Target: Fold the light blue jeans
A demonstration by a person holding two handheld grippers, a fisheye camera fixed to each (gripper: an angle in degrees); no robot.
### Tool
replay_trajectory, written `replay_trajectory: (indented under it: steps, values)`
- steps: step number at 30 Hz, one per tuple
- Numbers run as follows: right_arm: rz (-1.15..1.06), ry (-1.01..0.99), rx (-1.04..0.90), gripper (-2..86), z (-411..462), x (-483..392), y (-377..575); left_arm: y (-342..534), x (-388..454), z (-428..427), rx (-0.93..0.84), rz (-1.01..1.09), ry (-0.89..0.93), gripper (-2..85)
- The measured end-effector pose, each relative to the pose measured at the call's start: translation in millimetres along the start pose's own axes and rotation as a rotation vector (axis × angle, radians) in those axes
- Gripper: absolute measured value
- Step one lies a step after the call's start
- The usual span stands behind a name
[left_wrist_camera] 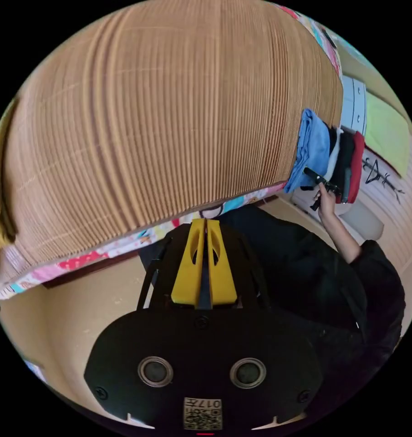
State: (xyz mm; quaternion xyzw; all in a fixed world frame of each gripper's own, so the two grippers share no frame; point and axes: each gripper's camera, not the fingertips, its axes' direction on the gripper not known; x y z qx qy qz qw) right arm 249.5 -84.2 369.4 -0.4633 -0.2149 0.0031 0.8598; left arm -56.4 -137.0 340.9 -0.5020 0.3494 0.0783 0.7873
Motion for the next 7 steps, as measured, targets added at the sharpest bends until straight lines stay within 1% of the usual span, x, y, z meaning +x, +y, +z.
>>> replay_trajectory:
  steps: [4,6,7]
  values:
    - [0.094,-0.119,-0.161,0.4,-6.7,23.5,-19.0,75.4,-41.6,-60.7,0.167,-0.067,0.043,-0.9]
    - [0.113,-0.332,-0.183,0.3,-21.7,32.3,-22.1,108.5,-56.4,-89.5,0.268,-0.109,0.028,-0.7]
    - [0.119,-0.394,-0.196,0.3,-24.0,32.8,-22.4,130.5,-68.0,-108.9,0.34,-0.156,0.015,-0.5]
